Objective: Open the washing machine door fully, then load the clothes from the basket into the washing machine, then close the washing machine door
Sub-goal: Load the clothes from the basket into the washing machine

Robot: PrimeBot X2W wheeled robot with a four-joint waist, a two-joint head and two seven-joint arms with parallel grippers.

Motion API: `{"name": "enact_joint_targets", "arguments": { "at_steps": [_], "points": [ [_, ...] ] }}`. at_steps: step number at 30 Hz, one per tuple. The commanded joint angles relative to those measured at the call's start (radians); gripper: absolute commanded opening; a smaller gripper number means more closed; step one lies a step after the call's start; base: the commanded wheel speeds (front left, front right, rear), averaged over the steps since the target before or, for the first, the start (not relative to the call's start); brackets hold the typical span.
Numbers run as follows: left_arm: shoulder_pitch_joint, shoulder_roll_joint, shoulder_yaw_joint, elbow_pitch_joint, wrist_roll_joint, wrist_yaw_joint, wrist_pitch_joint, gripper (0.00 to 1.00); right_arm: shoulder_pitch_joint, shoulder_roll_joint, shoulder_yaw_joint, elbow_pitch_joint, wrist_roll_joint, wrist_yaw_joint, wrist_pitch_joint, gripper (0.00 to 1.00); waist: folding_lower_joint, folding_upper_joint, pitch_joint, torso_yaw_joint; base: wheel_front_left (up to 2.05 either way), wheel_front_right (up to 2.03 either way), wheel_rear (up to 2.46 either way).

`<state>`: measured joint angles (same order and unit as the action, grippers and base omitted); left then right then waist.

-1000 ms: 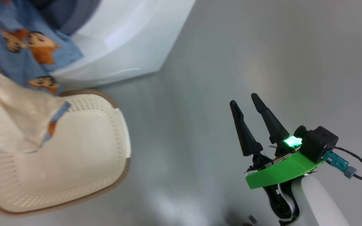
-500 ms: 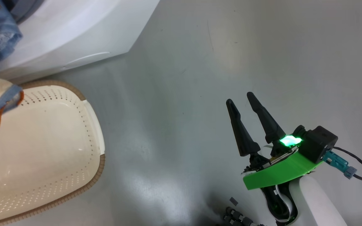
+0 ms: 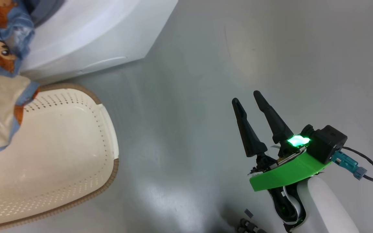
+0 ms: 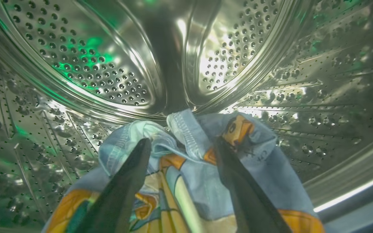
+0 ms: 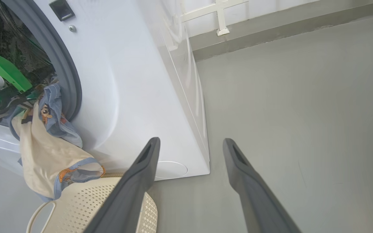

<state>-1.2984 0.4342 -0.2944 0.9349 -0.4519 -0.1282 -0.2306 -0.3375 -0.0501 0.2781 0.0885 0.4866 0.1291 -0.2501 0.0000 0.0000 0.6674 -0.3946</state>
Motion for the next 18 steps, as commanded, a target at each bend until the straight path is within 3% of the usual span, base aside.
{"name": "enact_joint_targets", "arguments": {
  "at_steps": [1, 9, 18],
  "points": [
    [0.001, 0.032, 0.003, -0.018, -0.005, -0.002, -0.010, 1.00, 0.008, 0.000, 0.014, -0.019, 0.003, 0.002, -0.012, 1.00, 0.0000, 0.0000, -0.017, 0.013, 0.00, 0.00, 0.00],
    [0.085, 0.038, -0.057, -0.078, -0.042, -0.002, -0.026, 1.00, 0.005, 0.000, -0.007, -0.008, -0.003, 0.002, -0.012, 1.00, 0.0000, 0.0000, -0.073, 0.051, 0.00, 0.00, 0.00],
    [0.246, 0.059, -0.033, -0.219, -0.072, 0.004, -0.031, 1.00, 0.020, 0.000, -0.039, 0.001, -0.010, 0.002, -0.012, 1.00, 0.0000, 0.0000, -0.117, 0.109, 0.00, 0.00, 0.00]
  ]
}}
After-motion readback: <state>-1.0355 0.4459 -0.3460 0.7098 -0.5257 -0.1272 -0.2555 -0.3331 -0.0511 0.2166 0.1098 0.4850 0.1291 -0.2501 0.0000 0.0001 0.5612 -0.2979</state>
